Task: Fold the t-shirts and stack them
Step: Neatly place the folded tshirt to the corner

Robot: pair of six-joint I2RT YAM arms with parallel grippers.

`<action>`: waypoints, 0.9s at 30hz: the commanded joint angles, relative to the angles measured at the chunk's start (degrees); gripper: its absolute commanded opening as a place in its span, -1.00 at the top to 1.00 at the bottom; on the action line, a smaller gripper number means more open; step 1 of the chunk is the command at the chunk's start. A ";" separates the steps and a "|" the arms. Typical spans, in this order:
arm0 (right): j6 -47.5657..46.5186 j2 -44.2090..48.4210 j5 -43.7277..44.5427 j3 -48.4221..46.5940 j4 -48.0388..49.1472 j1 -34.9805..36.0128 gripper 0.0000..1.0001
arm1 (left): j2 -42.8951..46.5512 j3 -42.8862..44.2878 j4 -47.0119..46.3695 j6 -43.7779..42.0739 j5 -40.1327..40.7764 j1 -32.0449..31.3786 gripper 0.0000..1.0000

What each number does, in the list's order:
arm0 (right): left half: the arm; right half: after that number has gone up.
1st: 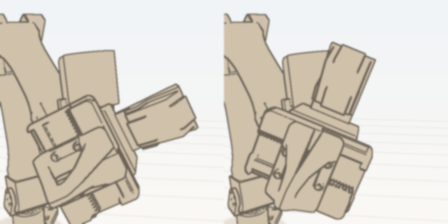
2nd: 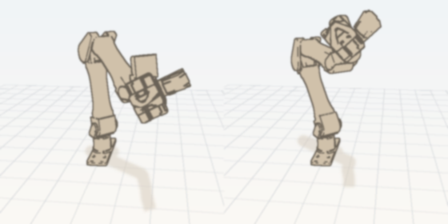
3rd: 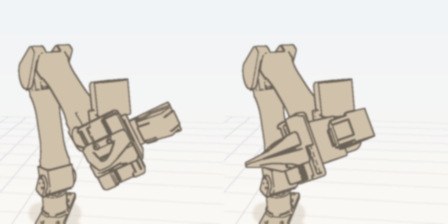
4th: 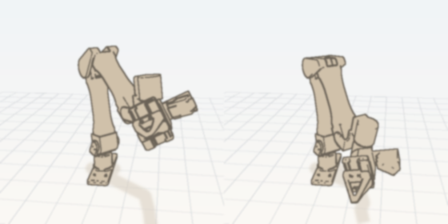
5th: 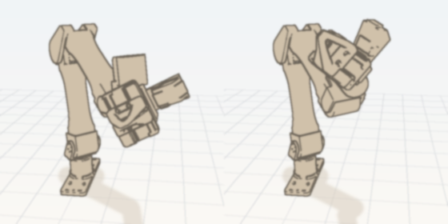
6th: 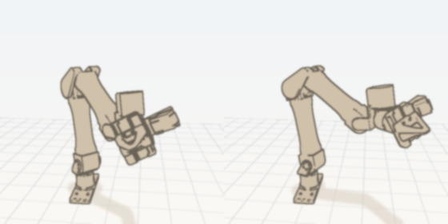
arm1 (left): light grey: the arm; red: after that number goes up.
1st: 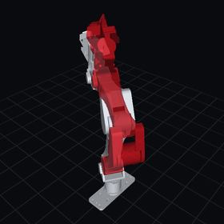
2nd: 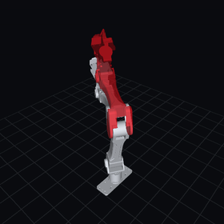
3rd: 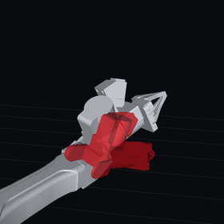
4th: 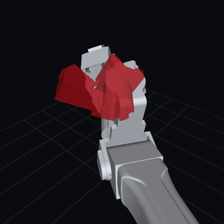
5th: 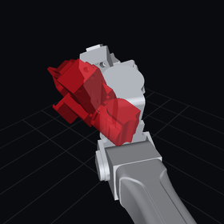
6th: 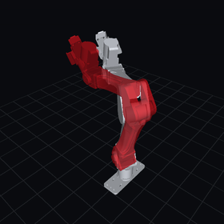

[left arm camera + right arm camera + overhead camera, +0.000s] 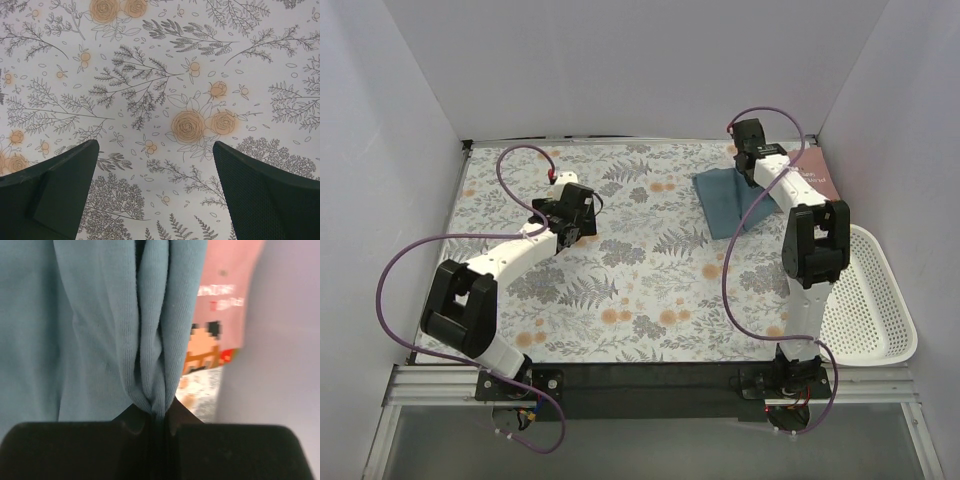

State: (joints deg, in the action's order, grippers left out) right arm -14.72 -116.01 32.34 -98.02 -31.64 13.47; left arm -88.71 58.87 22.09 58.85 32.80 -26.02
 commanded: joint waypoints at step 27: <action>2.24 -8.18 -1.50 -15.80 11.77 -19.01 0.97 | -1.56 2.74 1.12 0.57 -0.89 2.11 -0.97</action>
State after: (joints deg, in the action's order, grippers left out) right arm -13.26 -122.52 28.45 -111.09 -24.60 -4.80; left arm -90.67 59.42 22.72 58.98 31.88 -24.16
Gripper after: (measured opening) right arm 0.087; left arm 0.982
